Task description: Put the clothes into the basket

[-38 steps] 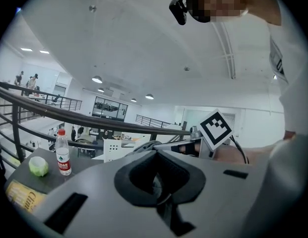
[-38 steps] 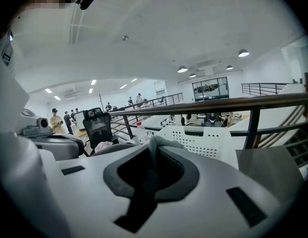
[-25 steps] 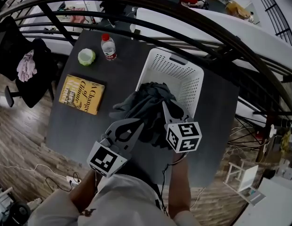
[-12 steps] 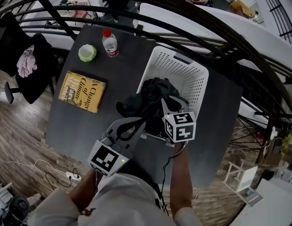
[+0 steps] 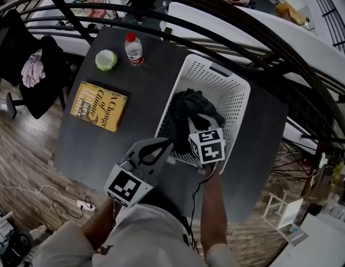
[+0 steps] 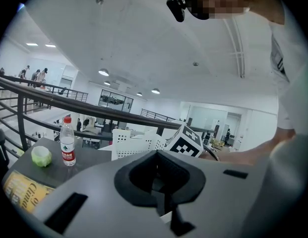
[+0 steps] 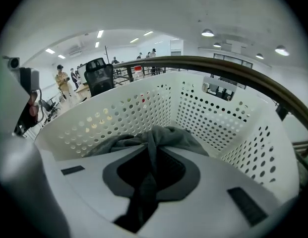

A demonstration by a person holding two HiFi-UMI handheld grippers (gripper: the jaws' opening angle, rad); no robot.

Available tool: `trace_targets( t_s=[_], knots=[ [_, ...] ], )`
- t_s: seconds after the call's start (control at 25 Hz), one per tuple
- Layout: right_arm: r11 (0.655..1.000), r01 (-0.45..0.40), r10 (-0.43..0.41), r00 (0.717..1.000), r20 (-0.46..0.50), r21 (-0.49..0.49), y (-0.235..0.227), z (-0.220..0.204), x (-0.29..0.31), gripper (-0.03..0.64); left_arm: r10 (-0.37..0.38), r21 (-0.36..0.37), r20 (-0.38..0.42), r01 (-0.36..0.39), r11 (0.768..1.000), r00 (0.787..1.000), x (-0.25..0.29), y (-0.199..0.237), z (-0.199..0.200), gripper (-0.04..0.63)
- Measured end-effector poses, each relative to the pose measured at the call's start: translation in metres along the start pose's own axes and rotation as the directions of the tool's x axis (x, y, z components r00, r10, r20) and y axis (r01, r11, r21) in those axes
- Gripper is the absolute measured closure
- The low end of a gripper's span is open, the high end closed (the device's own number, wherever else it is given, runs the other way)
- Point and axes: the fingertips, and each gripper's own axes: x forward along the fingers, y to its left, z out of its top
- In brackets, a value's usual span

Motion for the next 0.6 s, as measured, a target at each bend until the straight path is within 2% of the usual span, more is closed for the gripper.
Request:
trace_targets(
  t_s=[0.6],
  knots=[
    [0.998, -0.012, 0.009, 0.999, -0.043, -0.066, 0.002, -0.014, 0.011, 0.563, 0.004, 0.002, 0.004, -0.004, 1.000, 1.000, -0.004, 0.000, 0.000, 0.591]
  ],
)
